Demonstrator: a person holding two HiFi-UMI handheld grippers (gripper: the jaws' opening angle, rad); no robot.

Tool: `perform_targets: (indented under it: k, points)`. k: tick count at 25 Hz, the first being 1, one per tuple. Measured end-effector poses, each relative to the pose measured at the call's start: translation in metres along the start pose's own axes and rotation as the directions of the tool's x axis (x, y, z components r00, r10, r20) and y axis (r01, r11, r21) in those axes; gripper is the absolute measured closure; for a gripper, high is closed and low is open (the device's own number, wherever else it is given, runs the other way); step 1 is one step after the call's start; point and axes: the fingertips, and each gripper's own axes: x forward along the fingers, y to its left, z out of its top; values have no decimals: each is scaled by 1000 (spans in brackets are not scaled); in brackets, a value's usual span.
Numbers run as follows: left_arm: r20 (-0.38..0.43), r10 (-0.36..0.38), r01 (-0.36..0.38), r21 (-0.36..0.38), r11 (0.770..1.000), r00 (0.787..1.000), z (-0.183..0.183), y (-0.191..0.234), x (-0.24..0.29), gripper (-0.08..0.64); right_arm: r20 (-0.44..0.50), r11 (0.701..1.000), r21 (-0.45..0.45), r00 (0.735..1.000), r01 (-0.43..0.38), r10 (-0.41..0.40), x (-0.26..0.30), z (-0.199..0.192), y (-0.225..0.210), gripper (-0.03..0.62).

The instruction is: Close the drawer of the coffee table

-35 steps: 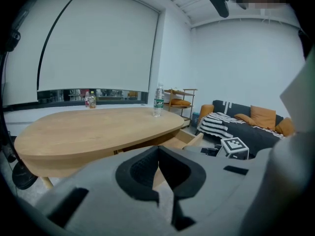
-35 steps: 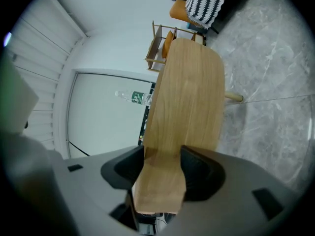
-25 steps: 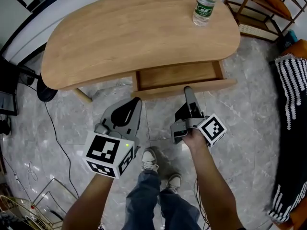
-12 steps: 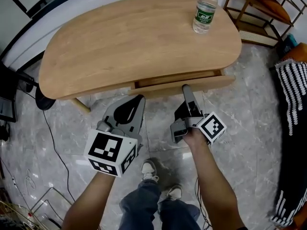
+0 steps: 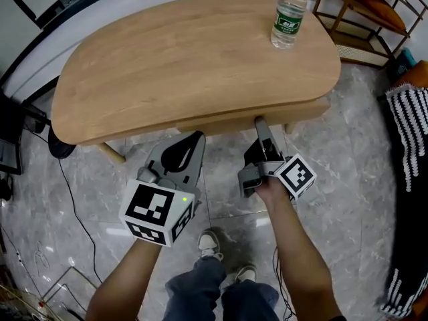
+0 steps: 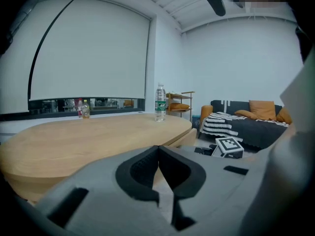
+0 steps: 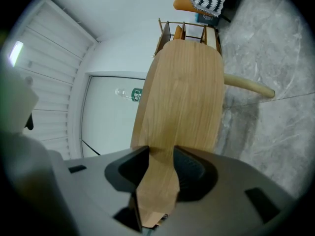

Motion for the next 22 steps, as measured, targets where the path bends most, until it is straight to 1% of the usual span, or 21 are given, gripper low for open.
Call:
perform_targets:
  k: [5, 12, 16, 17, 18, 19, 20, 21, 22]
  points:
    - [15, 7, -7, 0, 1000, 1000, 6, 12, 7, 554, 3, 1000, 7, 1000, -10, 10, 19, 3, 1, 446]
    - [27, 16, -16, 8, 1000, 1000, 12, 25, 19, 552, 3, 1000, 9, 1000, 9, -9, 42, 7, -2, 446]
    - [26, 17, -18, 8, 1000, 1000, 12, 30, 23, 552, 2, 1000, 11, 1000, -12, 12, 46, 6, -3, 437]
    - [25, 18, -18, 8, 1000, 1000, 12, 31, 23, 552, -1, 1000, 9, 1000, -8, 8, 45, 5, -4, 441]
    - [23, 19, -19, 9, 1000, 1000, 13, 32, 23, 552, -5, 1000, 8, 1000, 2, -2, 44, 5, -6, 473]
    - [21, 19, -19, 11, 1000, 1000, 15, 32, 23, 552, -9, 1000, 9, 1000, 14, -14, 42, 6, -8, 478]
    - [19, 19, -19, 13, 1000, 1000, 17, 31, 23, 552, -12, 1000, 11, 1000, 22, -22, 41, 8, -8, 468]
    - [17, 17, -17, 14, 1000, 1000, 19, 29, 23, 552, -13, 1000, 11, 1000, 20, -20, 38, 11, -6, 444]
    - [14, 15, -15, 15, 1000, 1000, 21, 27, 22, 552, -15, 1000, 7, 1000, 15, -15, 35, 14, -3, 443]
